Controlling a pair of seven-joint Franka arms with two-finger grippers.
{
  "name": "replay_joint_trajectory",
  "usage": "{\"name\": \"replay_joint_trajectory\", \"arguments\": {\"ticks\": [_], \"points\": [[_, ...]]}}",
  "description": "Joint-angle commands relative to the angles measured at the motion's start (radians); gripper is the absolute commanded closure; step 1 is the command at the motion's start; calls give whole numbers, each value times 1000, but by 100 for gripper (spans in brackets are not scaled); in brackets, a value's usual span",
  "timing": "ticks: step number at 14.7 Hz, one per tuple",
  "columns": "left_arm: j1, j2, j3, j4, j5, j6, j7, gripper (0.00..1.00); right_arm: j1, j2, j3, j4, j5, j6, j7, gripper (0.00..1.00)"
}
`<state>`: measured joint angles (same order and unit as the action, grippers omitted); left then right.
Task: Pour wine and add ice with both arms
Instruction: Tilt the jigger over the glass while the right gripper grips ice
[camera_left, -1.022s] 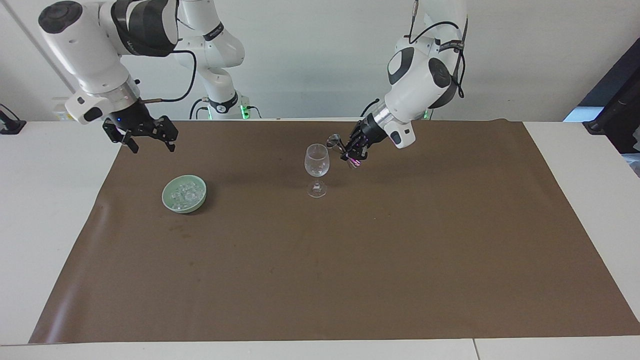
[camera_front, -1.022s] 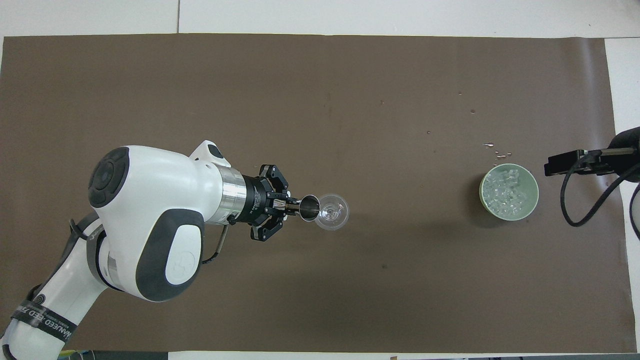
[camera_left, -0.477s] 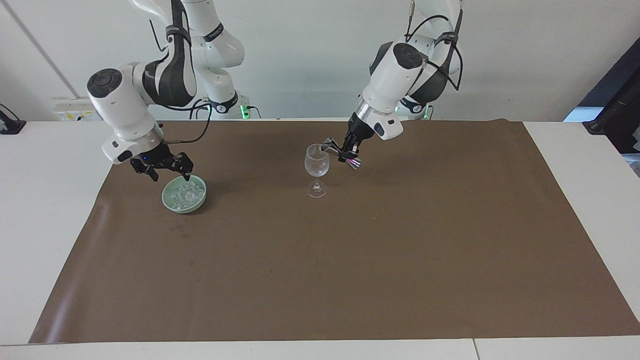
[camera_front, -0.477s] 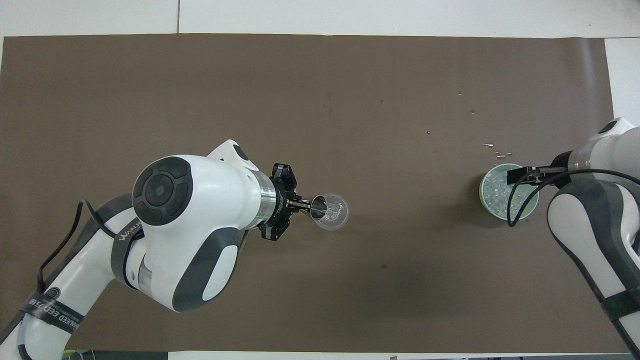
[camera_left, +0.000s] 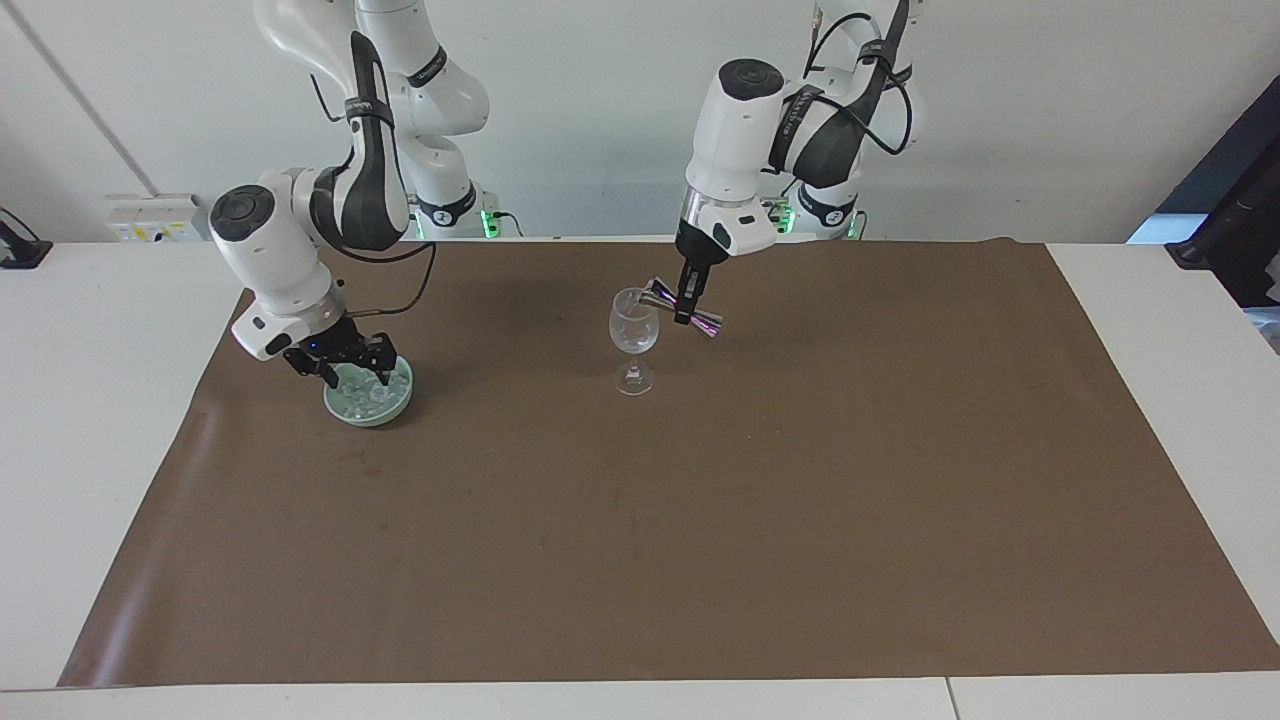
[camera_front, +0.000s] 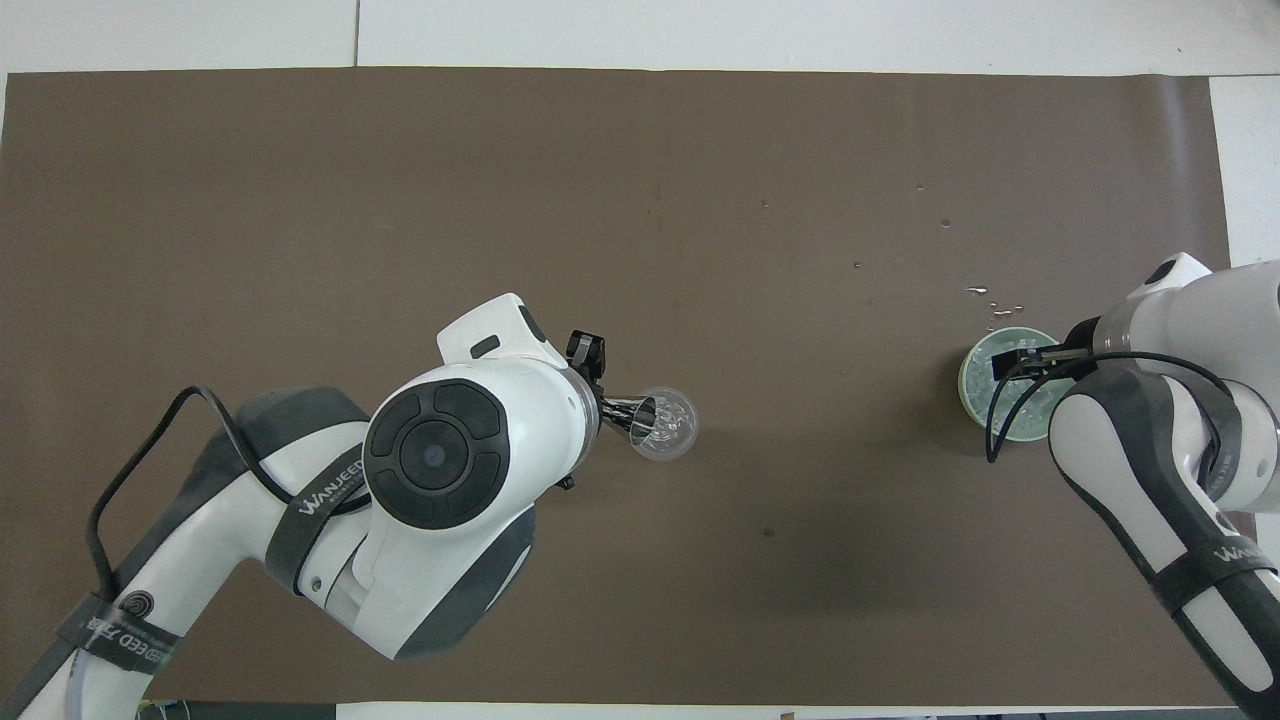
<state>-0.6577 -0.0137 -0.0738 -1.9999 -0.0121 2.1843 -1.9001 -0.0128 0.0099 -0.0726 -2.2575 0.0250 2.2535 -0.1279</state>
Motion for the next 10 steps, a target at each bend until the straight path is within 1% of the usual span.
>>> {"name": "replay_joint_trajectory", "arguments": {"ticks": [1, 4, 6, 10], "points": [[-54, 12, 9, 26, 93, -20, -28, 100, -6, -5, 7, -36, 21, 35, -27, 26], [-92, 8, 9, 27, 183, -44, -34, 100, -6, -7, 7, -73, 21, 74, -27, 30], [-97, 11, 8, 47, 253, -60, -72, 100, -7, 25, 7, -71, 21, 101, -27, 31], [-135, 8, 8, 49, 335, -63, -100, 100, -7, 25, 7, -70, 21, 100, -28, 32]]}}
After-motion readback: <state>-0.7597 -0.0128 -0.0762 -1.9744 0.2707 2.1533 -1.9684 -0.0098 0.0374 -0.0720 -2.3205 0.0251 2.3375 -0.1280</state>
